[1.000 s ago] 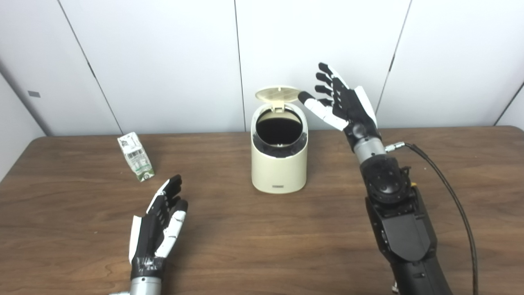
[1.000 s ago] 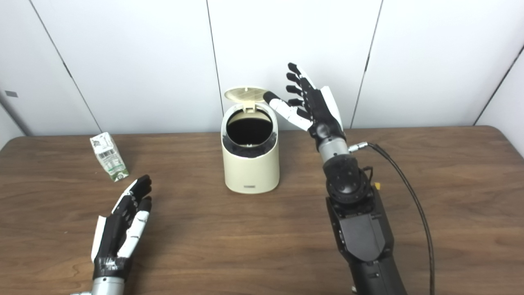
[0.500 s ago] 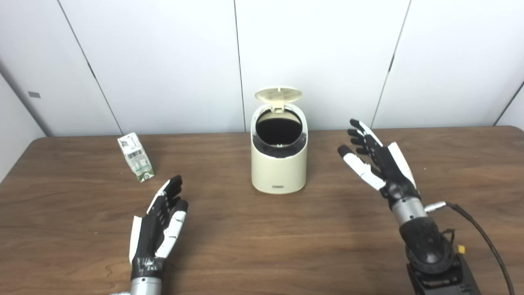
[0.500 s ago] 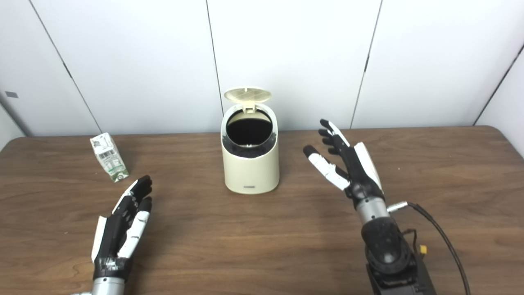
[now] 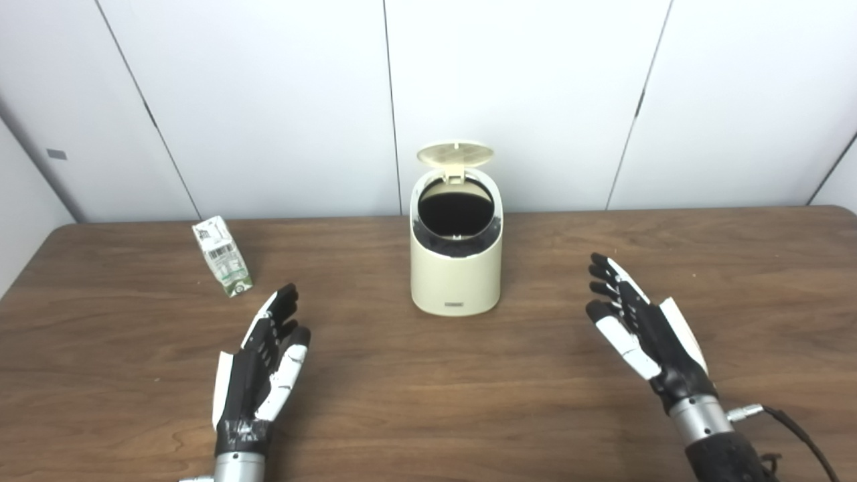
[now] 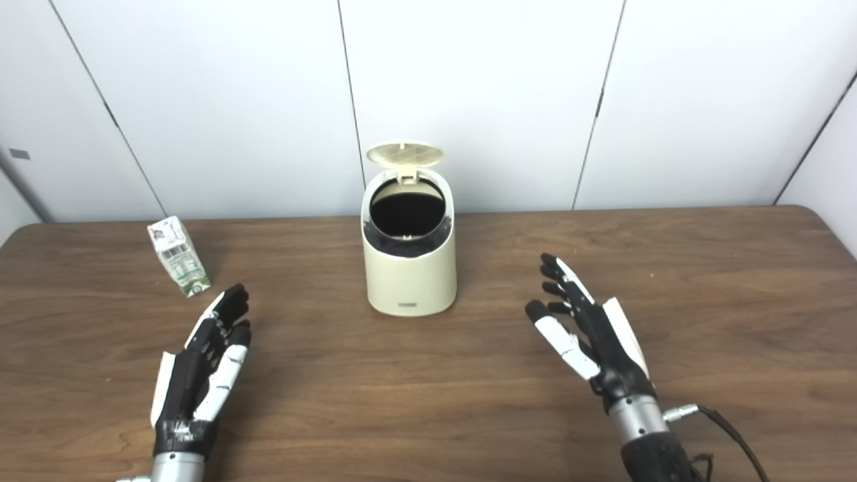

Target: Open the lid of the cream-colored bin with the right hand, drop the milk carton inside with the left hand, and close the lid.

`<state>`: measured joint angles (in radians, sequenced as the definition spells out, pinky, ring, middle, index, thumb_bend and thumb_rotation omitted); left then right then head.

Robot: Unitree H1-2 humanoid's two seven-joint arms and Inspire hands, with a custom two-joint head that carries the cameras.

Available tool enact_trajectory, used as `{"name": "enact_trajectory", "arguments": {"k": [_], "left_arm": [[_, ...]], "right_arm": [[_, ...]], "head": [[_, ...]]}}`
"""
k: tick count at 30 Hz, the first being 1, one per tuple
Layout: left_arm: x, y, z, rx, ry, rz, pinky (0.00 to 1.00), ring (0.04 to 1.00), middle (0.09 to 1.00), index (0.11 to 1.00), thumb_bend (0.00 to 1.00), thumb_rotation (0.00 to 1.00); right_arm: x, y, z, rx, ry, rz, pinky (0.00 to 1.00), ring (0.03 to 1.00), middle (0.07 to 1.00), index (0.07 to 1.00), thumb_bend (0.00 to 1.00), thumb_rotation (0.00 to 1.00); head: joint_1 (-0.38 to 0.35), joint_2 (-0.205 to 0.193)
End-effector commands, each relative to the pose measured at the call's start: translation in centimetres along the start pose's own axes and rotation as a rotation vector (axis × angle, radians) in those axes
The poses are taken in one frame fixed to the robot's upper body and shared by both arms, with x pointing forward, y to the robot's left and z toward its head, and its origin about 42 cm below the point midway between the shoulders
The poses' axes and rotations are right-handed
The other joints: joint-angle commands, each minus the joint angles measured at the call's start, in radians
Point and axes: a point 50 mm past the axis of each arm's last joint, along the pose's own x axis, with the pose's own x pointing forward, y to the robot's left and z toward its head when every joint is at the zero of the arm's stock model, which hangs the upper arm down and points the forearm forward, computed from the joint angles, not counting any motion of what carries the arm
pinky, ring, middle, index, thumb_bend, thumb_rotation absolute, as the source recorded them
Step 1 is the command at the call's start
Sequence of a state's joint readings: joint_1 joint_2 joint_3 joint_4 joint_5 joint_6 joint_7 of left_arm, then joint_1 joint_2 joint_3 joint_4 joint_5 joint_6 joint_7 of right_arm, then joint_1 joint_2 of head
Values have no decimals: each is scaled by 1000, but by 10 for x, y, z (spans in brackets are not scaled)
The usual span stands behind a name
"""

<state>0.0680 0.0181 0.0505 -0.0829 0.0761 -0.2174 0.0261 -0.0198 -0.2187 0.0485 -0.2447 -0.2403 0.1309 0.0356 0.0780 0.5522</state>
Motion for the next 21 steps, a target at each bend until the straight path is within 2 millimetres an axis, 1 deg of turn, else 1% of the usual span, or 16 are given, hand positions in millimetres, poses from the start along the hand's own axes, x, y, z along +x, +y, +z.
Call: {"name": "enact_trajectory", "arguments": {"k": [1, 2, 3, 5, 6, 8, 10, 11, 12, 13, 15, 16, 17, 19, 20, 21], "left_arm": [[-24, -2, -18, 9, 76, -4, 878, 915, 906, 919, 560, 638], [-25, -2, -17, 10, 74, -4, 878, 915, 905, 919, 559, 633], [-25, -4, -15, 12, 78, 0, 878, 915, 905, 919, 558, 630], [-26, -6, -12, 16, 86, 8, 880, 907, 899, 911, 579, 566], [-26, -8, -8, 6, 87, 17, 882, 906, 897, 909, 586, 551], [-26, -11, -1, 5, 80, 30, 856, 891, 890, 907, 625, 402], [-24, -12, 8, 29, 56, 40, 839, 880, 887, 905, 638, 342], [-22, -10, 13, 51, 36, 51, 822, 869, 886, 904, 649, 280], [-20, -9, 18, 79, 19, 62, 813, 864, 884, 904, 665, 244], [-18, -7, 24, 105, 6, 79, 812, 862, 881, 904, 680, 228], [-11, 0, 37, 158, -16, 108, 852, 877, 888, 907, 722, 218], [-7, 3, 43, 171, -26, 122, 838, 875, 888, 912, 751, 210], [-4, 7, 48, 174, -37, 134, 842, 877, 890, 917, 776, 197], [5, 16, 58, 197, -61, 161, 852, 872, 894, 921, 825, 157], [9, 21, 63, 212, -67, 177, 839, 863, 892, 919, 850, 138], [13, 26, 67, 227, -69, 190, 803, 856, 888, 916, 866, 123]], "right_arm": [[-1, -8, 15, 2, -111, -23, 782, 878, 912, 925, 577, 901], [-3, -8, 14, 2, -112, -26, 781, 878, 911, 926, 576, 905], [-6, -9, 12, 16, -115, -31, 781, 878, 911, 926, 575, 907], [-9, -11, 9, 51, -121, -39, 797, 897, 921, 929, 552, 872], [-10, -13, 7, 67, -124, -35, 802, 902, 924, 930, 548, 863], [-11, -18, 2, 83, -133, -11, 850, 930, 944, 948, 543, 851], [-12, -24, -1, 95, -137, 13, 865, 939, 951, 954, 551, 843], [-13, -27, -3, 106, -141, 26, 874, 944, 957, 959, 569, 834], [-14, -29, -5, 116, -145, 37, 889, 951, 964, 964, 564, 818], [-15, -32, -6, 134, -147, 45, 897, 953, 967, 966, 560, 806], [-18, -36, -7, 154, -142, 56, 904, 954, 970, 966, 562, 781], [-18, -38, -8, 155, -139, 59, 904, 952, 972, 967, 558, 782], [-19, -40, -9, 156, -137, 61, 895, 948, 971, 969, 558, 788], [-18, -43, -11, 162, -137, 63, 889, 939, 965, 969, 564, 792], [-18, -43, -12, 174, -136, 66, 887, 935, 961, 969, 575, 794], [-18, -44, -13, 181, -134, 67, 886, 933, 958, 968, 579, 790]], "head": [[15, 0], [28, 0], [61, 1], [92, 1], [115, 1], [145, -2], [177, -6], [184, -6], [199, -5], [216, -6], [235, -10], [256, -12], [260, -13], [293, -18], [299, -20], [309, -22]]}}
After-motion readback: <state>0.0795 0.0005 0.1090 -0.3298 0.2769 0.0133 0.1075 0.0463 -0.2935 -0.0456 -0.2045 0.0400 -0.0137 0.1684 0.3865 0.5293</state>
